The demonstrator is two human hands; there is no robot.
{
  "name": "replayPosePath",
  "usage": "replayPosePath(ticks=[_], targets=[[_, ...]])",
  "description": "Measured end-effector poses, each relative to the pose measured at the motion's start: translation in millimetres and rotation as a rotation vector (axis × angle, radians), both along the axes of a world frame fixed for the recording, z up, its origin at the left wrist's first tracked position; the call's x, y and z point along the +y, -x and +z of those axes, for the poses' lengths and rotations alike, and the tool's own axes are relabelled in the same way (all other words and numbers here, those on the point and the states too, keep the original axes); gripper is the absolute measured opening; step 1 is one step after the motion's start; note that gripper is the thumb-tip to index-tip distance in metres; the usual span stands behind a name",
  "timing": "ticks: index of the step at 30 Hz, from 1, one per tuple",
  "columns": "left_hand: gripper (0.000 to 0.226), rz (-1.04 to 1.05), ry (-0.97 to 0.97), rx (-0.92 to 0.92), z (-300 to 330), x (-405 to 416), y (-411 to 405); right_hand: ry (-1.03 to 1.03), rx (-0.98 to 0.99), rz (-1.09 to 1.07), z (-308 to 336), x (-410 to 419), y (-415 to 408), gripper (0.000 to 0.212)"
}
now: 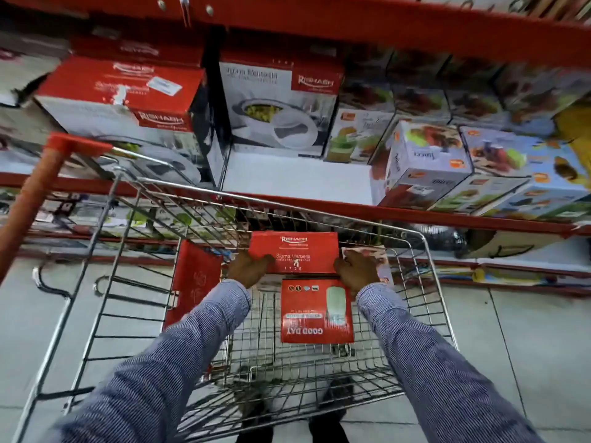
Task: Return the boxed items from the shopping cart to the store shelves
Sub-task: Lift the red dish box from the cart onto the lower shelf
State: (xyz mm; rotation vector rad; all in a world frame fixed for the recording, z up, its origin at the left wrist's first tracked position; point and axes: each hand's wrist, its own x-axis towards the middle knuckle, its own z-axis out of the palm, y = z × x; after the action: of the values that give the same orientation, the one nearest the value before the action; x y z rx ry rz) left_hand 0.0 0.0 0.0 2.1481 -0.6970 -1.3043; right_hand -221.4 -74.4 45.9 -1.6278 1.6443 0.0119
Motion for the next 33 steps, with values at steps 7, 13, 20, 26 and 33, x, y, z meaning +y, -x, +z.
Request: replayPosePath(ticks=[7, 13, 20, 26, 33], targets=[[0.046, 0.022, -0.096, -0.017, -4.4, 1.5, -8.2, -0.112, -0.093, -0.104, -8.2, -5.1, -0.6, 0.036], [0.034, 0.009, 0.045, -0.079, 26.8, 14.6, -19.5, 0.022, -0.183, -0.172, 13.7, 4.1, 2.8, 0.033], [0.034, 0.089, 0.309, -0.147, 134.7, 28.4, -22.3, 0.254, -0.276, -0.285, 90.4, 9.5, -4.9, 0.026], [0.038, 0.116, 0.459, -0.346, 213.3, 32.0, -32.4, 0.387, -0.405, -0.361, 162.5, 6.6, -11.0, 0.027], [0.042, 0.132, 0.593, -0.484, 277.7, 26.5, -43.2, 0.509, -0.481, -0.354, 229.8, 0.7, -16.5, 0.028]])
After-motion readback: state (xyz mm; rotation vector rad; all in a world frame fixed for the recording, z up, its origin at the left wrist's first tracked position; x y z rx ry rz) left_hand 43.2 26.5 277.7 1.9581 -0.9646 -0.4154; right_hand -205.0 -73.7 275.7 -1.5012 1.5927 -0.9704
